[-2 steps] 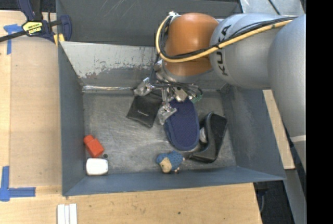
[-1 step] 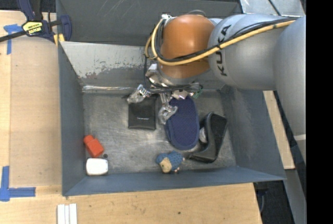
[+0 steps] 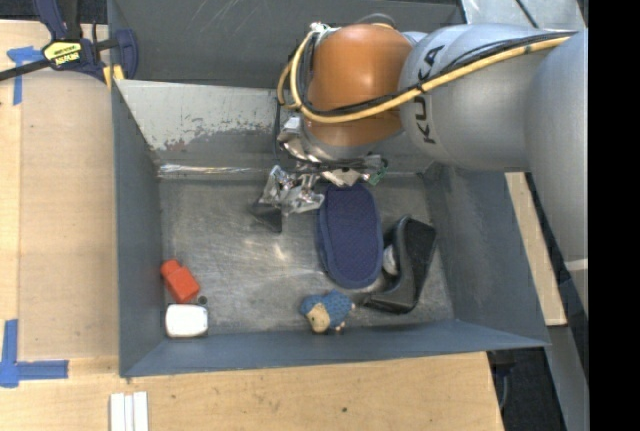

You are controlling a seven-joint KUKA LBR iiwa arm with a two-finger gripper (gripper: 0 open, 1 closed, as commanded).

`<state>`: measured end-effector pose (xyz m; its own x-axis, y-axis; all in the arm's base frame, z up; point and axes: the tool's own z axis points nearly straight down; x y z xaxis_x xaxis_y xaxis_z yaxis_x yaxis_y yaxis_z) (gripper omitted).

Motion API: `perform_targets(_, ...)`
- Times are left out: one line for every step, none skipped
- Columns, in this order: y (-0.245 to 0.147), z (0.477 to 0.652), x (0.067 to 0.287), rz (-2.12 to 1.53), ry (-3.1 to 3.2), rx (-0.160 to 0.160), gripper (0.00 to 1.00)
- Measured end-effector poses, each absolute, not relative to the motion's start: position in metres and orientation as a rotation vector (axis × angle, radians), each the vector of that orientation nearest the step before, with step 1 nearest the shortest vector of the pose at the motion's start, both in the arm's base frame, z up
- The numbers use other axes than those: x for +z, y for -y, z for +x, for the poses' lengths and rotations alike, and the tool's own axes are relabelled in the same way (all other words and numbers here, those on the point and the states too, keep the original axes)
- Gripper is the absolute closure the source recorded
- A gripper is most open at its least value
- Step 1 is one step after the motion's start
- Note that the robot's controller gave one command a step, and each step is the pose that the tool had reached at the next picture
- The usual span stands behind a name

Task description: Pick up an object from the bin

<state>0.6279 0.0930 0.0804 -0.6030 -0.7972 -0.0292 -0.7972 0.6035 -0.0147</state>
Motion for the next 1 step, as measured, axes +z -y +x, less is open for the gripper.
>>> perform_targets(-0.0935, 0.6308, 0.1784, -1.389, -2.804, -0.005, 1.0)
